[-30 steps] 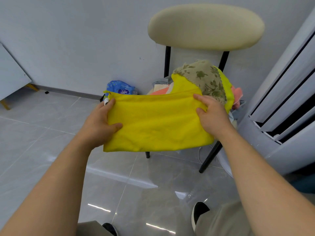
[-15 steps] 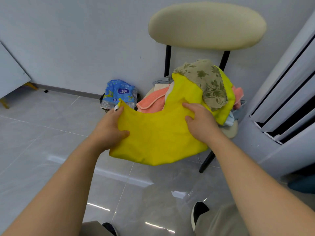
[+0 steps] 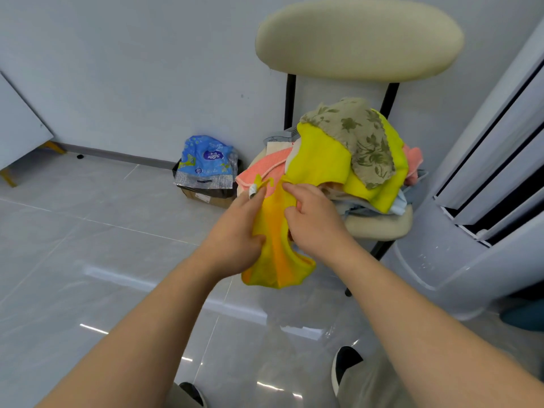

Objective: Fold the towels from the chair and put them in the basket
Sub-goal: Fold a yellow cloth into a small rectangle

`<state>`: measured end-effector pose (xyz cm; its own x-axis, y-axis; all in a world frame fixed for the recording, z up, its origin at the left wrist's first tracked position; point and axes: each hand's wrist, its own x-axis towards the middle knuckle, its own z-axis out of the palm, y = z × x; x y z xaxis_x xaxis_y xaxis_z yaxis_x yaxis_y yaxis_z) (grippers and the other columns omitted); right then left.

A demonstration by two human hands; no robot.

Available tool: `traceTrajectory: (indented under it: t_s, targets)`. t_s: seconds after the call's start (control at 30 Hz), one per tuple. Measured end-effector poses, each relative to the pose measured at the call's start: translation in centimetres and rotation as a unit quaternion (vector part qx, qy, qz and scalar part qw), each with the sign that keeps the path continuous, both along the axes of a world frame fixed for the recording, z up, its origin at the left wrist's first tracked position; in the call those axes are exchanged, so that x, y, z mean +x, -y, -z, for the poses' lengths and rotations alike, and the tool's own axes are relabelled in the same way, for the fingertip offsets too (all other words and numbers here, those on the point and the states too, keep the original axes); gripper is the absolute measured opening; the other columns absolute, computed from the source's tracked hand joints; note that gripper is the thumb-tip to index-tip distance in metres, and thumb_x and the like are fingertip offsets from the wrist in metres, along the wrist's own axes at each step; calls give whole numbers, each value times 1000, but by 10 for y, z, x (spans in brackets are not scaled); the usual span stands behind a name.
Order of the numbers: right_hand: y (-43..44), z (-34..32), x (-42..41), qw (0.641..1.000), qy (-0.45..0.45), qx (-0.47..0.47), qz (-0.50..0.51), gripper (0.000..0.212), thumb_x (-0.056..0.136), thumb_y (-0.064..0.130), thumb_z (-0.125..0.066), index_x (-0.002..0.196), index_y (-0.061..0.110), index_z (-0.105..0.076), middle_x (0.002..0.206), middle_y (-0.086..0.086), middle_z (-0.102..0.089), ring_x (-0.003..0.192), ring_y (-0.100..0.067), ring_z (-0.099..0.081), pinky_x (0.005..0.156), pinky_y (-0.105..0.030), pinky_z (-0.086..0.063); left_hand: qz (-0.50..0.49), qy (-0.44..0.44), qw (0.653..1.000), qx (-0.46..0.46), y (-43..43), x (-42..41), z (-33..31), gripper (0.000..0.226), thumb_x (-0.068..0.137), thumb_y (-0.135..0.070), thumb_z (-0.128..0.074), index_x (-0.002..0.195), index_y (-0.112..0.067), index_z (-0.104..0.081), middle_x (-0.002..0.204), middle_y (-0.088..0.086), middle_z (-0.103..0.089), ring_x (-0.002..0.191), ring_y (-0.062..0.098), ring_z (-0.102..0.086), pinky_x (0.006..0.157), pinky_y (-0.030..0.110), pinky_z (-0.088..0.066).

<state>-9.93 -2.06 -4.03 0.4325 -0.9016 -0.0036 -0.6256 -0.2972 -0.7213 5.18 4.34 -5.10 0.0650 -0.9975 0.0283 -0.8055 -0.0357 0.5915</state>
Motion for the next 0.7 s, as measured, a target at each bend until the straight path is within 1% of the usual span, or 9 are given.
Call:
traceTrajectory:
  t_s: [0.1,0.2,0.27,0.33,0.4,0.47,0.53,0.63,0.7]
  targets:
    - [-4,0,6,999,32,41,-3,58,91,13,-43,149,16,-47,149,-3,-42,129,-26,-52,113,-43,-39,23,-4,999,-23,0,-7,1,88,86,-1,-64,158,-22,-19,159,-1,-28,136,5,-23,91,-12,-7]
    - [-4,3,5,996,70,56,-12,78,69,19,-40,147,21,-50,143,2,-44,120,-30,-60,101,-51,-50,27,-29,999,-34,2,-8,3,82,89,-3,-63,157,-23,-23,148,-5,-37,124,-4,-30,86,-13,-13]
    - [-5,3,4,994,83,67,-17,84,62,18,-43,146,23,-51,144,4,-45,121,-29,-60,101,-51,-50,10,-70,997,-23,2,-9,1,76,92,-4,-59,157,-26,-26,143,-9,-40,121,-6,-33,93,-4,-23]
    - [-7,-1,3,994,89,65,-6,82,64,15,-49,145,22,-52,145,3,-46,125,-24,-57,104,-46,-49,-13,-124,992,-15,1,-11,-1,63,99,-12,-53,156,-25,-30,136,-8,-46,125,2,-39,101,12,-31]
    - [-8,-3,1,995,82,49,-2,75,72,6,-57,145,21,-52,147,-1,-48,131,-18,-50,109,-40,-45,-24,-136,990,-20,0,-14,-4,58,102,-36,-51,156,-25,-32,129,-10,-49,122,5,-45,95,13,-35]
    - [-8,-4,-1,997,74,36,-11,75,75,-3,-60,146,22,-51,147,-3,-49,133,-15,-48,110,-29,-42,-30,-153,988,-11,-3,-14,-9,77,87,-57,-56,155,-28,-32,122,-14,-52,110,-1,-51,89,8,-36]
    - [-8,-3,-2,994,91,48,-21,75,77,-7,-62,145,24,-52,140,-8,-55,120,-15,-60,95,-22,-49,-42,-199,979,0,-3,-9,-9,89,76,-60,-65,154,-29,-36,121,-19,-54,107,-10,-52,92,14,-42]
    - [-6,0,-2,989,121,77,-21,68,84,-8,-59,143,25,-53,104,-6,-68,73,0,-69,67,-14,-53,-54,-242,969,25,-1,0,-8,93,73,-53,-83,152,-33,-40,132,-13,-56,115,3,-57,101,35,-50]
    - [-3,0,-1,982,155,110,-11,68,85,-12,-56,143,22,-53,82,-1,-72,62,-1,-69,64,-17,-55,-46,-209,976,29,-2,1,-8,91,74,-32,-84,153,-33,-38,131,-10,-55,114,9,-57,97,33,-50]
